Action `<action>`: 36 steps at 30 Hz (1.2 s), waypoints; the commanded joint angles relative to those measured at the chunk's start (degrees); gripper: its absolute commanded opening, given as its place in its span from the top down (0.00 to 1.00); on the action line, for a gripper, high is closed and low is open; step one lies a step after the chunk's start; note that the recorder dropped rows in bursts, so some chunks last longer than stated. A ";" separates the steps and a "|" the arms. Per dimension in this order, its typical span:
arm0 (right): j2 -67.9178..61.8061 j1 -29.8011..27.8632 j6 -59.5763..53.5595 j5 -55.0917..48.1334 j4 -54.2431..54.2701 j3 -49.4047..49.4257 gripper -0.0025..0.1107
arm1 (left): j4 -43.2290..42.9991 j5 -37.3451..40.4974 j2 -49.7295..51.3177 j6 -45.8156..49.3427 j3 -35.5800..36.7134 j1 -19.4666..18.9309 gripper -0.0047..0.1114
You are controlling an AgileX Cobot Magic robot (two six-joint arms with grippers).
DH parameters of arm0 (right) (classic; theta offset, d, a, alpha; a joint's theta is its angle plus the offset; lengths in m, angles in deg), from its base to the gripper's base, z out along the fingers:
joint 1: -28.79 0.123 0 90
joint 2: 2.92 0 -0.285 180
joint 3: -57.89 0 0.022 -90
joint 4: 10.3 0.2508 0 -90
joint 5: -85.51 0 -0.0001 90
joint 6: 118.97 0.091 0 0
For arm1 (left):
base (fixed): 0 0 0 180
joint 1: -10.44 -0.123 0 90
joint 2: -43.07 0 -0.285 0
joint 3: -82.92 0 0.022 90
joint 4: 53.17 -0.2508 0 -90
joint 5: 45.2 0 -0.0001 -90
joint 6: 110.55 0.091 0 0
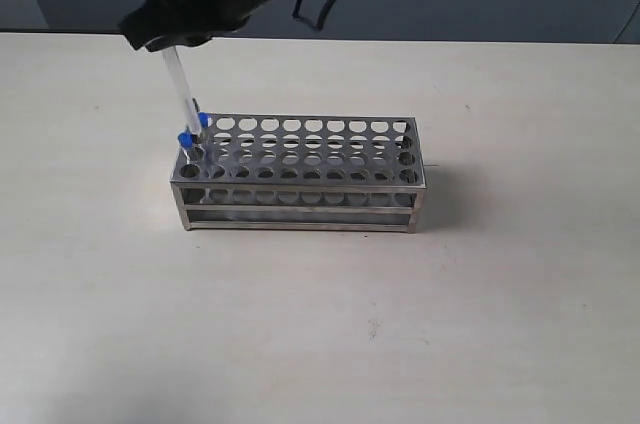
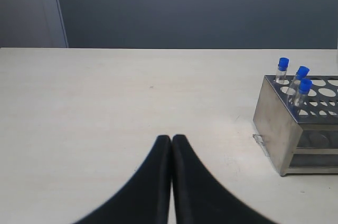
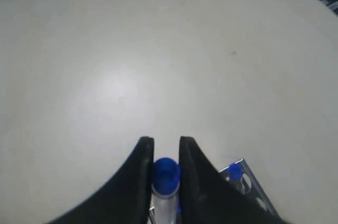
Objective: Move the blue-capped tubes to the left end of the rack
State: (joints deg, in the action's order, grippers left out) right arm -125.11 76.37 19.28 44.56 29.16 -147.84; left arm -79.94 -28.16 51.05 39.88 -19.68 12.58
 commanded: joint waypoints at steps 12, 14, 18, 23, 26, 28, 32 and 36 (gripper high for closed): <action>9.47 -0.10 -45.59 14.59 44.84 25.82 0.98 | 0.18 -0.26 -0.20 -0.03 -0.18 0.36 0.95; 9.36 -0.10 -52.34 14.77 50.13 26.91 0.98 | 0.18 -0.26 -0.20 -0.03 -0.18 0.36 0.95; 8.31 -0.10 -55.07 14.61 51.60 27.20 0.98 | 0.18 -0.26 -0.20 -0.03 -0.18 0.36 0.95; 6.29 -0.10 -57.05 14.78 52.55 27.20 0.98 | 0.18 -0.26 -0.20 -0.03 -0.18 0.36 0.95; 5.27 -0.10 -59.11 14.78 53.66 27.20 0.98 | 0.17 -0.50 -0.20 -0.03 -0.18 0.36 0.95; 4.80 -0.10 -61.93 14.78 55.66 27.20 0.98 | 0.06 -0.50 -0.20 -0.03 -0.18 0.36 0.95; 3.14 -0.10 -69.13 14.55 60.48 27.20 0.98 | 0.06 -0.39 -0.20 -0.03 -0.18 0.36 0.95; 1.52 -0.10 -69.13 14.55 60.48 27.20 0.98 | 0.06 -0.39 -0.20 -0.03 -0.18 0.36 0.95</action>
State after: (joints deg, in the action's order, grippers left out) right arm -123.15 76.37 -49.16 59.09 89.23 -120.78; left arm -79.94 -28.16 51.05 39.88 -19.68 12.58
